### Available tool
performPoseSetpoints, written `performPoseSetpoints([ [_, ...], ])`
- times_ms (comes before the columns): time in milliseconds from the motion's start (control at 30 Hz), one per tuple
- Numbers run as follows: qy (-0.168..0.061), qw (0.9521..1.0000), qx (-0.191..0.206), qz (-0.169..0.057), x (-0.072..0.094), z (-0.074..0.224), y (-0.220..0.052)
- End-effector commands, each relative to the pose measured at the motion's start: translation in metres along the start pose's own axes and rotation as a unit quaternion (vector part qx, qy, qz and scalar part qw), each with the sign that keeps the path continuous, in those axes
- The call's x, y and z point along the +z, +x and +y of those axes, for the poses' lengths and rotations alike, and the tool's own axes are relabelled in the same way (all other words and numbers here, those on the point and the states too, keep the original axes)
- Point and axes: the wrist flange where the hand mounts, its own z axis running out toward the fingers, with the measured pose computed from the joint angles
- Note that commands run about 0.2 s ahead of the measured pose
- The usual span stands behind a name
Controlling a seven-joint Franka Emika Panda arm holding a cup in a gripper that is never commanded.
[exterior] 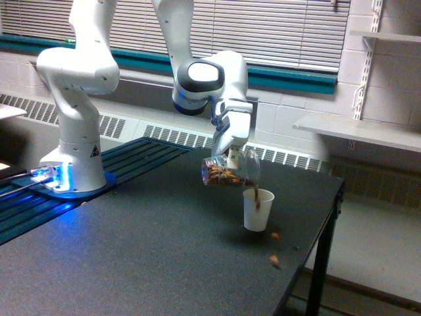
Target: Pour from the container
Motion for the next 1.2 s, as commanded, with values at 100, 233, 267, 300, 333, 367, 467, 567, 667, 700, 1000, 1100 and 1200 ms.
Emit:
performPoseSetpoints([
  [100, -0.005, 0.9999, -0.012, 0.001, 0.0, -0.003, 0.003],
  [233, -0.004, 0.9998, -0.018, -0.001, 0.001, -0.007, 0.0],
  [267, -0.004, 0.9998, -0.02, -0.002, 0.001, -0.009, -0.002],
  [300, -0.004, 0.9998, -0.021, -0.003, 0.002, -0.009, -0.003],
  [333, -0.004, 0.9997, -0.022, -0.003, 0.002, -0.01, -0.003],
  [367, -0.004, 0.9997, -0.023, -0.003, 0.002, -0.011, -0.004],
  [467, -0.005, 0.9997, -0.026, -0.004, 0.002, -0.013, -0.006],
  [567, -0.004, 0.9996, -0.029, -0.005, 0.002, -0.015, -0.007],
  [667, -0.005, 0.9994, -0.033, -0.008, 0.003, -0.017, -0.009],
  [700, -0.005, 0.9993, -0.035, -0.009, 0.003, -0.017, -0.01],
  [1000, -0.009, 0.9988, -0.046, -0.014, 0.005, -0.018, -0.015],
  [1100, -0.009, 0.9988, -0.046, -0.017, 0.006, -0.017, -0.014],
  [1200, -0.01, 0.9987, -0.046, -0.019, 0.007, -0.016, -0.013],
])
